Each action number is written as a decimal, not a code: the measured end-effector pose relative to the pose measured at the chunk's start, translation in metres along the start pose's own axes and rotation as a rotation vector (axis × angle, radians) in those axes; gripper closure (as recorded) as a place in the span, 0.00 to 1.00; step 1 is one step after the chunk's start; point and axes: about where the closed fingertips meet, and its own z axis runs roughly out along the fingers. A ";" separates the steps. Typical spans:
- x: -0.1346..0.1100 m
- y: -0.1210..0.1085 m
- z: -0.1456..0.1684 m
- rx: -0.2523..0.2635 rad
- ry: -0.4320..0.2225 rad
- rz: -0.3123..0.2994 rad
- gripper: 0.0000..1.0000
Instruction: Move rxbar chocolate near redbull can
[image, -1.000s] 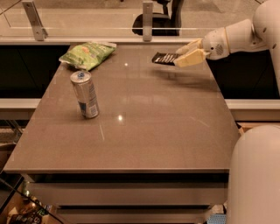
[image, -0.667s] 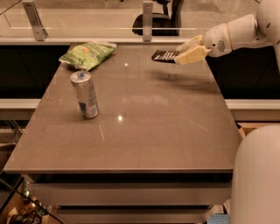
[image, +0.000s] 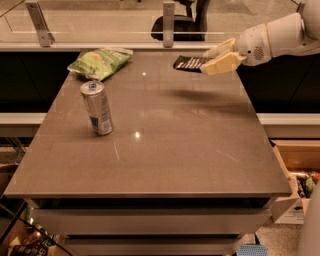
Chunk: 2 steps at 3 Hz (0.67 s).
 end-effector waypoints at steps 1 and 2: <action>-0.003 0.021 -0.002 0.009 -0.003 -0.018 1.00; -0.005 0.043 0.000 0.014 -0.003 -0.038 1.00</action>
Offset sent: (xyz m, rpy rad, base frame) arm -0.0697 0.0218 0.0061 -0.0195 -0.0685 0.0025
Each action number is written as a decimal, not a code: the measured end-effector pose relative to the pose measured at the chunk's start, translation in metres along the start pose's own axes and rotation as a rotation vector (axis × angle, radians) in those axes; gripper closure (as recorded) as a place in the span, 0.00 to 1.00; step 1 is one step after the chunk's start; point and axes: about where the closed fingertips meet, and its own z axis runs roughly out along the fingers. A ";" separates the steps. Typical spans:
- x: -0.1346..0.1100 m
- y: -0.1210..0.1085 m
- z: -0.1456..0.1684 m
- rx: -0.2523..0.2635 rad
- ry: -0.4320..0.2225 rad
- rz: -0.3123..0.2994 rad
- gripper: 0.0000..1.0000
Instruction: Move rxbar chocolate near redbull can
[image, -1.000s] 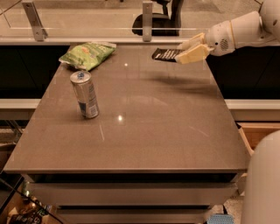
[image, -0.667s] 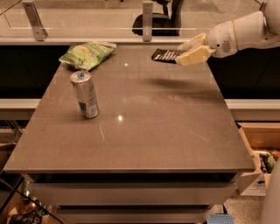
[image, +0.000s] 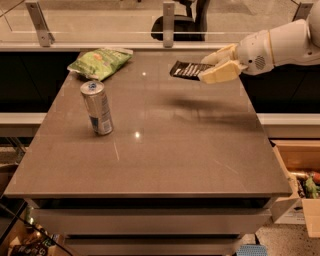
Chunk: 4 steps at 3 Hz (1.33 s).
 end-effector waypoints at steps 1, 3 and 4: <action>-0.003 0.022 0.003 -0.004 -0.002 -0.018 1.00; -0.003 0.061 0.016 -0.023 -0.006 -0.037 1.00; 0.001 0.082 0.024 -0.030 -0.013 -0.036 1.00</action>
Offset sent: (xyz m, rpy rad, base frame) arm -0.0600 0.0316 -0.0051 -0.0122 -0.0344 0.0354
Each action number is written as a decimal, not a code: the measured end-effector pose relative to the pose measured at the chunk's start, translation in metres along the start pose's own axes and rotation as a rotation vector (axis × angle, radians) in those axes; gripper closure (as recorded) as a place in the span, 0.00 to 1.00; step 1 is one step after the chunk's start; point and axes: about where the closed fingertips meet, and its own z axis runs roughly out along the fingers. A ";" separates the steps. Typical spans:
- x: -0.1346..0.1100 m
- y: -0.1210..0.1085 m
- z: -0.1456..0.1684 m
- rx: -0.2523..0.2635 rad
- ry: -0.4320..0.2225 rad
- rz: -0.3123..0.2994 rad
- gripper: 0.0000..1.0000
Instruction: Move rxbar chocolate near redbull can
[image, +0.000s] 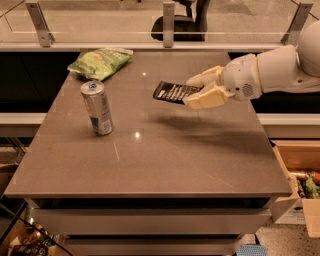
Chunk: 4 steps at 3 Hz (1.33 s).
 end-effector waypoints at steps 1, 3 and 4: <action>0.006 0.022 0.009 -0.010 -0.012 0.013 1.00; 0.015 0.060 0.029 -0.043 -0.023 0.029 1.00; 0.013 0.074 0.042 -0.061 -0.013 0.030 1.00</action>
Offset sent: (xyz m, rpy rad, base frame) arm -0.0571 0.0277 -0.0384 0.0462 0.0422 0.0148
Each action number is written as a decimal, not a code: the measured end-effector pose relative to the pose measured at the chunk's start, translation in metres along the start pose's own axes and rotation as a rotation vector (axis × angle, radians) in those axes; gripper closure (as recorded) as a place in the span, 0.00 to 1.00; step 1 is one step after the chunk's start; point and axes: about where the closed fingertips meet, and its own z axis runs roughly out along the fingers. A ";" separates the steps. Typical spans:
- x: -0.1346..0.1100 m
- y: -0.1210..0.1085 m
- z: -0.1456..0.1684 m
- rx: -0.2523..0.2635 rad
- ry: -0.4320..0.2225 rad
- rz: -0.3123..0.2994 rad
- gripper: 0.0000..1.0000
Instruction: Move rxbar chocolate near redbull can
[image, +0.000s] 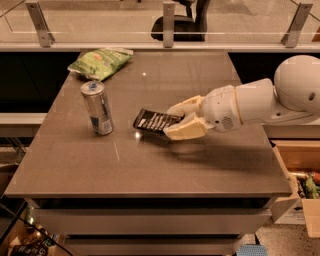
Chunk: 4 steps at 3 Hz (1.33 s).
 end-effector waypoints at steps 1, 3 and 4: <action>-0.001 0.008 0.015 -0.016 0.013 0.004 1.00; 0.009 0.009 0.036 -0.052 0.009 0.030 1.00; 0.015 0.006 0.044 -0.079 0.006 0.045 1.00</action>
Offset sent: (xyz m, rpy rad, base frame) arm -0.0039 0.0310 -0.0251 -0.0089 0.0457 0.0222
